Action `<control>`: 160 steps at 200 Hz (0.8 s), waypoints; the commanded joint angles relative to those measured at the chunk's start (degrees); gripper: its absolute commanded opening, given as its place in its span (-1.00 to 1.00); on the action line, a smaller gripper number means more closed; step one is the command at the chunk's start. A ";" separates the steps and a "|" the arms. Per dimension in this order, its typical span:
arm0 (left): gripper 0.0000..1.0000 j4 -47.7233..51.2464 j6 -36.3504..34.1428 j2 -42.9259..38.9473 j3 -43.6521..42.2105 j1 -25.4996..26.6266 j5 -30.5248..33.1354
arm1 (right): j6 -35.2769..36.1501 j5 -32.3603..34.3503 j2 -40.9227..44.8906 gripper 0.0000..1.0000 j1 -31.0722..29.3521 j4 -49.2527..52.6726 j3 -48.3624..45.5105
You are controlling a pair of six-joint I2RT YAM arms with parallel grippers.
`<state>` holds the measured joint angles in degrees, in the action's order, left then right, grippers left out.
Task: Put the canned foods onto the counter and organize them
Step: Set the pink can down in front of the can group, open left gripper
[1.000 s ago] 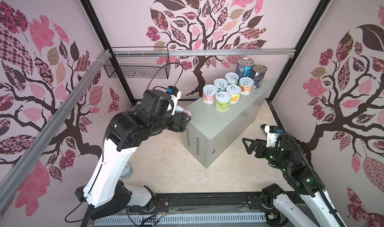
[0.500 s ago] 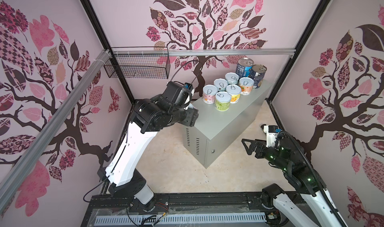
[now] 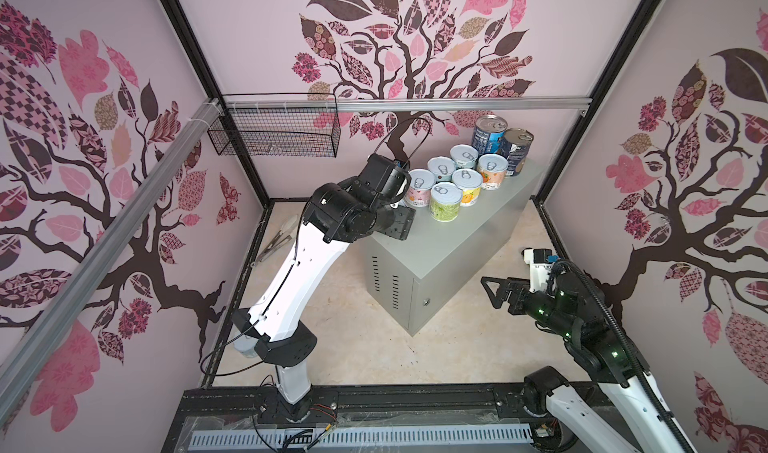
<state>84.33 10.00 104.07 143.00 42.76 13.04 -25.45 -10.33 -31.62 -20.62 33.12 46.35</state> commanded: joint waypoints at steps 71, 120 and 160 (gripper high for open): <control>0.73 -3.99 -3.04 4.40 5.90 -0.22 1.86 | 1.28 -0.92 -1.74 1.00 -0.38 0.15 4.13; 0.86 -5.56 -2.86 4.14 7.03 -0.40 1.04 | 1.63 -1.39 -2.29 1.00 -0.38 1.41 7.13; 0.90 -11.21 -2.32 -3.25 1.07 -0.39 0.47 | 3.01 -2.75 -3.41 1.00 -0.39 2.71 9.87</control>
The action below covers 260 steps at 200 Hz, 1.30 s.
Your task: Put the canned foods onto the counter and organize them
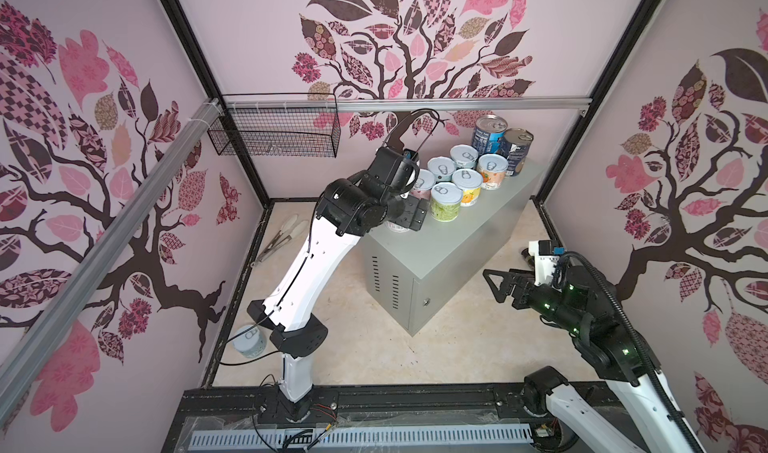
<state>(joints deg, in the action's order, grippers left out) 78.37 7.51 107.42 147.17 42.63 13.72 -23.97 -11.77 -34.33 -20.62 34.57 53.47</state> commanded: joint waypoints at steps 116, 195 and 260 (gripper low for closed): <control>0.68 -21.11 2.74 -33.86 -40.11 -1.64 3.50 | 4.18 -5.74 -7.94 0.99 -0.64 0.48 14.37; 0.10 -29.51 7.09 -35.87 -51.45 -5.54 -3.85 | 5.70 0.05 -15.53 0.64 -10.04 -1.97 20.94; 0.01 -32.70 9.38 -36.92 -55.39 -5.41 -7.96 | 6.14 1.91 -22.09 -0.07 -16.28 -5.55 24.09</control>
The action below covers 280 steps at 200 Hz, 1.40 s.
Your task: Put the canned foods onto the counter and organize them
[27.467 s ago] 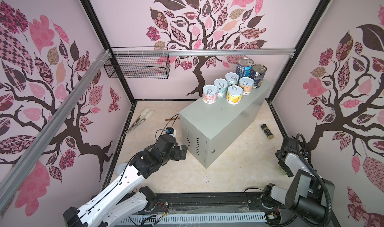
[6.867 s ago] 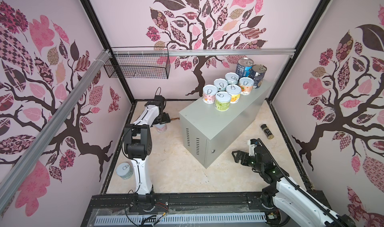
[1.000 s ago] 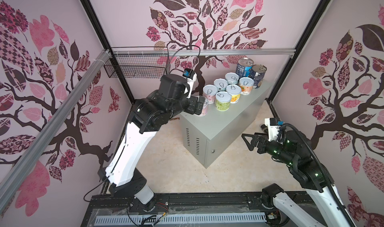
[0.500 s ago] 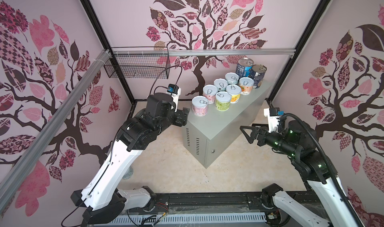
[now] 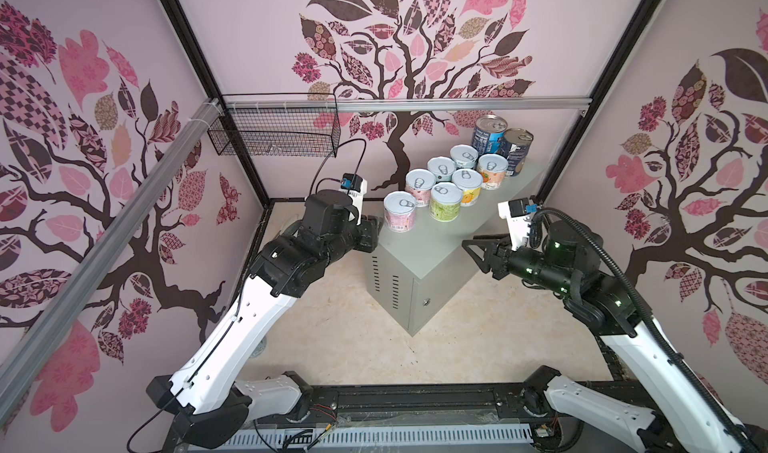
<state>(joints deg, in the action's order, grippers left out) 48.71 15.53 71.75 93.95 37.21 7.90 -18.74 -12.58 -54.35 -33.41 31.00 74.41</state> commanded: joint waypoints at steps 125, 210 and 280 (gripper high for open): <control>-0.01 -4.43 2.32 0.56 -3.44 -0.14 -3.56 | 0.67 6.90 -16.21 -0.55 -12.81 -12.42 6.70; -0.02 -5.10 2.93 2.35 -4.04 -0.40 -5.08 | 0.77 8.98 -22.54 -0.59 -12.73 -13.24 11.04; -0.02 -5.26 3.28 2.39 -4.30 -1.43 -5.45 | 1.62 11.16 -25.51 -0.60 -12.82 -12.98 13.21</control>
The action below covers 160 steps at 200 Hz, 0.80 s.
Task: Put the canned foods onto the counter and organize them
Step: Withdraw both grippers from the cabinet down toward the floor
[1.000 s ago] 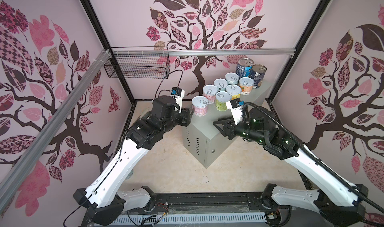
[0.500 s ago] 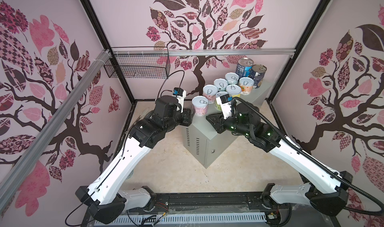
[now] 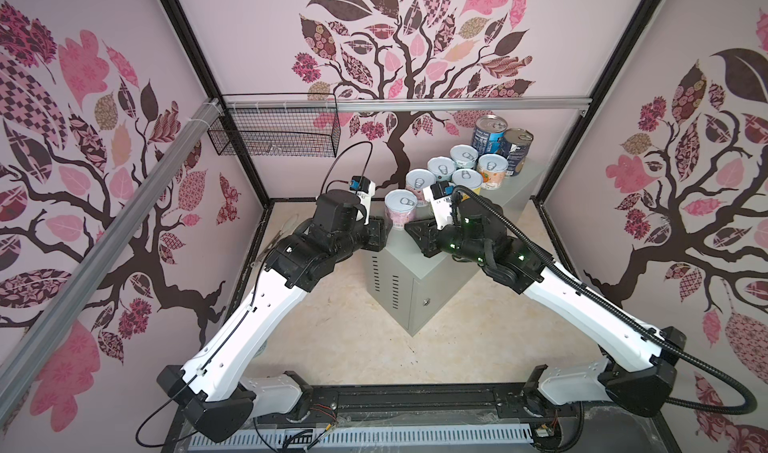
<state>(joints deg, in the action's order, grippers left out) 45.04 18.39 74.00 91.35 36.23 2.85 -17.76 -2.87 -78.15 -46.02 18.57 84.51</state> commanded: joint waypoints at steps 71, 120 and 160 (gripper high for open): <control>-0.02 -1.79 0.56 0.37 -1.79 -1.02 -0.70 | 1.02 1.82 -2.94 -0.60 -0.15 0.61 5.22; 0.04 0.21 2.06 -2.13 -0.35 -1.07 2.75 | 0.79 2.40 3.26 -0.23 -0.21 3.02 4.17; 0.42 2.15 3.41 -9.67 -1.79 -1.07 8.27 | 2.13 7.84 12.01 -0.10 -0.15 7.15 -0.08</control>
<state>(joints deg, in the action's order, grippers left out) 46.13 20.64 70.32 91.00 35.48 6.42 -17.10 0.38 -73.28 -46.00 22.15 85.30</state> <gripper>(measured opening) 0.651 0.429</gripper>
